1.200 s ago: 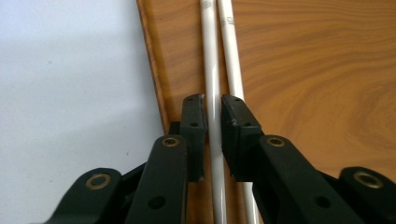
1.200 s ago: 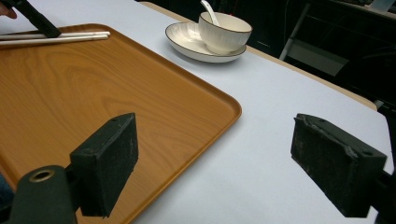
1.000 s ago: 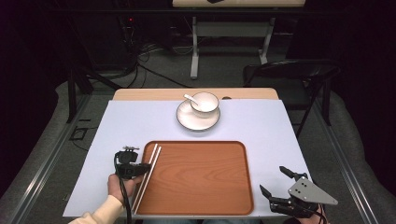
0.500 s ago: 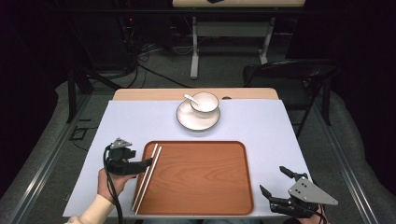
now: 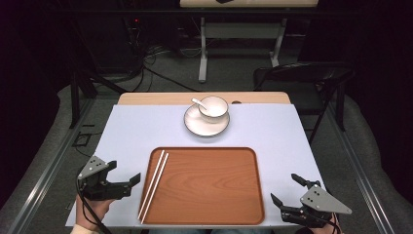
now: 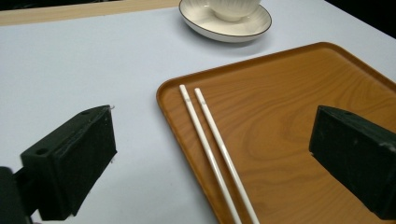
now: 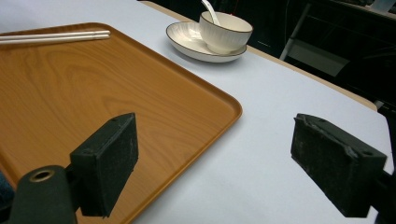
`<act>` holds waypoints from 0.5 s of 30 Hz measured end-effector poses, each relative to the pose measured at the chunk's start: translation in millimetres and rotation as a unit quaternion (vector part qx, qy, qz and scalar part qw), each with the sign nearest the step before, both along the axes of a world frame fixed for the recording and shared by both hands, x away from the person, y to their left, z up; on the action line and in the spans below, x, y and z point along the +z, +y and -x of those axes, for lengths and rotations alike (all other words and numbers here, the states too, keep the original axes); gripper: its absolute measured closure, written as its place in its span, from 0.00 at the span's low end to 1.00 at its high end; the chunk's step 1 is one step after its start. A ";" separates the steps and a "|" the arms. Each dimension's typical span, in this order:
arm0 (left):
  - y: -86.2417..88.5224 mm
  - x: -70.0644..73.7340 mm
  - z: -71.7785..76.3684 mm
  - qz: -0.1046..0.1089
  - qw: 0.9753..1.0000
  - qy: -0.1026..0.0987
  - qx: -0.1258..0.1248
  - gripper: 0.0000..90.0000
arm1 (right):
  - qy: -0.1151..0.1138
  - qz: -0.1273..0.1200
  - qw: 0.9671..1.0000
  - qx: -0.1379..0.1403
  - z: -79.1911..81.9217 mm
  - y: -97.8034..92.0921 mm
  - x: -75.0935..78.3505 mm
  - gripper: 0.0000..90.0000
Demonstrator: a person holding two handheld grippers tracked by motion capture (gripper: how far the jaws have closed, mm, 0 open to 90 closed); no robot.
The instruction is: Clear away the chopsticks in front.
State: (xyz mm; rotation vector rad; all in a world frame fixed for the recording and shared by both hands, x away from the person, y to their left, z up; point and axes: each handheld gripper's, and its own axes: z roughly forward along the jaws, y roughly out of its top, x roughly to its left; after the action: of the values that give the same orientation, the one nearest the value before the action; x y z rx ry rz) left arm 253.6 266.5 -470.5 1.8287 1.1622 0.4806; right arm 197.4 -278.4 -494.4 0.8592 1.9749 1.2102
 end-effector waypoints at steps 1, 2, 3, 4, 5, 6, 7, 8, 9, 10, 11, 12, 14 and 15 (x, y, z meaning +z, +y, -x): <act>1.8 -0.6 2.9 0.001 1.000 -0.005 0.002 0.00 | 0.000 0.000 1.000 0.000 0.1 0.1 0.0 0.16; 3.4 -1.3 5.4 0.002 1.000 -0.007 0.000 0.00 | 0.000 -0.001 1.000 -0.001 0.2 0.1 0.0 0.16; 5.0 -2.3 8.1 0.000 1.000 -0.011 0.002 0.00 | 0.000 -0.001 1.000 -0.001 0.3 0.0 0.0 0.16; 6.8 -3.8 10.7 0.001 1.000 -0.015 0.005 0.00 | 0.000 -0.001 1.000 -0.001 0.3 0.0 0.0 0.16; 8.9 -5.3 12.8 0.002 1.000 -0.013 0.005 0.00 | 0.000 0.000 1.000 0.000 0.3 0.0 0.0 0.16; 10.8 -7.4 15.1 0.009 1.000 -0.015 0.006 0.00 | 0.000 0.000 1.000 0.000 0.3 0.0 0.0 0.16; 12.8 -9.2 17.3 0.009 1.000 -0.016 0.011 0.00 | 0.000 0.000 1.000 0.000 0.2 0.1 0.0 0.16; 14.7 -11.4 18.9 0.009 1.000 -0.017 0.012 0.00 | 0.000 0.000 1.000 0.000 0.2 0.1 0.0 0.16; 16.5 -13.6 20.6 0.013 1.000 -0.017 0.014 0.00 | 0.000 0.000 1.000 -0.001 0.2 0.1 0.0 0.16; 18.4 -15.8 22.3 0.015 1.000 -0.018 0.018 0.00 | 0.000 0.000 1.000 -0.001 0.1 0.0 0.0 0.16; 20.0 -17.9 23.8 0.015 0.999 -0.018 0.021 0.00 | 0.000 0.001 1.000 -0.001 0.1 0.1 0.0 0.16; 21.1 -20.4 24.8 0.013 1.000 -0.019 0.022 0.00 | 0.000 0.000 1.000 -0.001 0.1 0.4 -0.1 0.16; 22.5 -24.1 26.2 0.006 1.000 -0.017 0.024 0.00 | 0.000 0.000 1.000 -0.002 0.3 0.3 0.0 0.16; 22.5 -24.1 26.2 0.006 1.000 -0.017 0.024 0.00 | 0.000 0.000 1.000 -0.002 0.3 0.3 0.0 0.16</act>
State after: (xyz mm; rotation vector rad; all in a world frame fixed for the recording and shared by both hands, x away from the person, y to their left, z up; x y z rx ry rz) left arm 227.4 289.0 -494.6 1.7789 1.1848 0.5293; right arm 197.1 -278.2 -494.4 0.8620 1.9727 1.2082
